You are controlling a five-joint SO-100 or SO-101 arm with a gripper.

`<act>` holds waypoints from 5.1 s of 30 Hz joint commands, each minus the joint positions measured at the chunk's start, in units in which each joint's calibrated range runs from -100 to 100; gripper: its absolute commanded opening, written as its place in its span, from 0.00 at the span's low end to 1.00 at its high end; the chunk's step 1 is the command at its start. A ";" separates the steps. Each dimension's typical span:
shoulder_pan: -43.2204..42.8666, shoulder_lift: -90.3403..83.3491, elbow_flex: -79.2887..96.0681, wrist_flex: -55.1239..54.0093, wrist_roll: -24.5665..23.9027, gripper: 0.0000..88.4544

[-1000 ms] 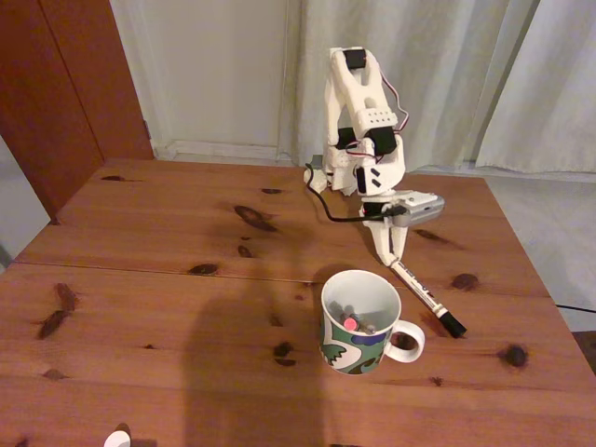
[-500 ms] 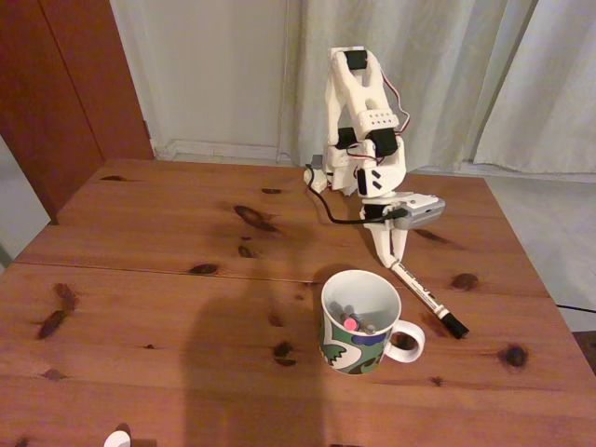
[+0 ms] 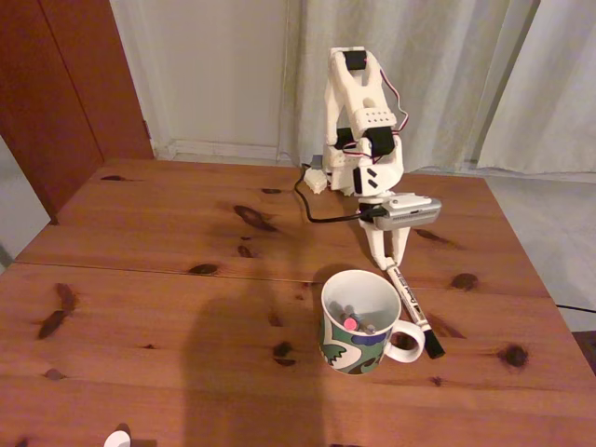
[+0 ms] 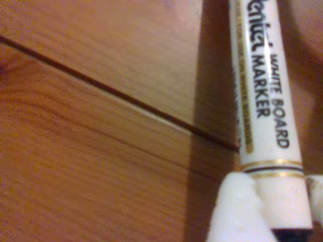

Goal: Clean up the desk and place the pens and markers into the cup

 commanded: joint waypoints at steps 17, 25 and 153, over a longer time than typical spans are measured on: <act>-0.96 -1.21 8.89 -7.19 1.81 0.01; -1.12 -8.07 13.31 -8.05 1.81 0.01; 8.77 8.23 -28.44 32.72 7.79 0.17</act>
